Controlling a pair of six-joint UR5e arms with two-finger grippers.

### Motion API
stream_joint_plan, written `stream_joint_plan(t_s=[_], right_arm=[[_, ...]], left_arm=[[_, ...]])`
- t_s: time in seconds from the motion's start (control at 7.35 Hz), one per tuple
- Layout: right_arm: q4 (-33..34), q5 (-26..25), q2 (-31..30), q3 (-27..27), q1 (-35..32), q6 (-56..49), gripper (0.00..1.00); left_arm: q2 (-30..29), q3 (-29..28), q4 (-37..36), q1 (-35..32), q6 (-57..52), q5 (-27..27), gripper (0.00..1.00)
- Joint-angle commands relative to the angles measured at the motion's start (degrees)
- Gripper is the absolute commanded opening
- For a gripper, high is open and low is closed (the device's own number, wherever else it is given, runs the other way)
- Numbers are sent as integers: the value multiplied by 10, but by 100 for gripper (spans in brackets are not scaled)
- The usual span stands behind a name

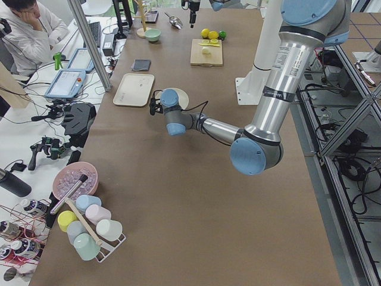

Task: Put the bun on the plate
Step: 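Push the white plate with the left gripper toward the table centre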

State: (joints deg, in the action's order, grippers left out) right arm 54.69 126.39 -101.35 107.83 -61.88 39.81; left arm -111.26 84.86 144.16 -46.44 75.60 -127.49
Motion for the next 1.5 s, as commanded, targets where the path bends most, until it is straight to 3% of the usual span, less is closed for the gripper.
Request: stream_joint_plan(t_s=[0.0, 0.27, 0.54, 0.82, 0.95, 1.09, 1.36], right_arm=[[0, 1, 0, 0, 0, 0, 100], [1, 0, 1, 0, 1, 1, 100], [1, 1, 1, -1, 1, 1, 100], [1, 0, 2, -1, 1, 2, 100], [2, 0, 2, -1, 3, 11, 100], [2, -1, 8, 1, 10, 33, 100], [3, -10, 38, 1, 42, 102, 100]], left_arm=[[-45, 44, -106, 73, 12, 74, 0], [-77, 48, -157, 106, 13, 114, 0], [-79, 48, -159, 156, 12, 174, 0], [-78, 47, -159, 177, 12, 190, 0], [-80, 48, -159, 188, 11, 202, 7], [-84, 50, -158, 188, 11, 204, 97], [-73, 79, -172, 144, 6, 198, 98]])
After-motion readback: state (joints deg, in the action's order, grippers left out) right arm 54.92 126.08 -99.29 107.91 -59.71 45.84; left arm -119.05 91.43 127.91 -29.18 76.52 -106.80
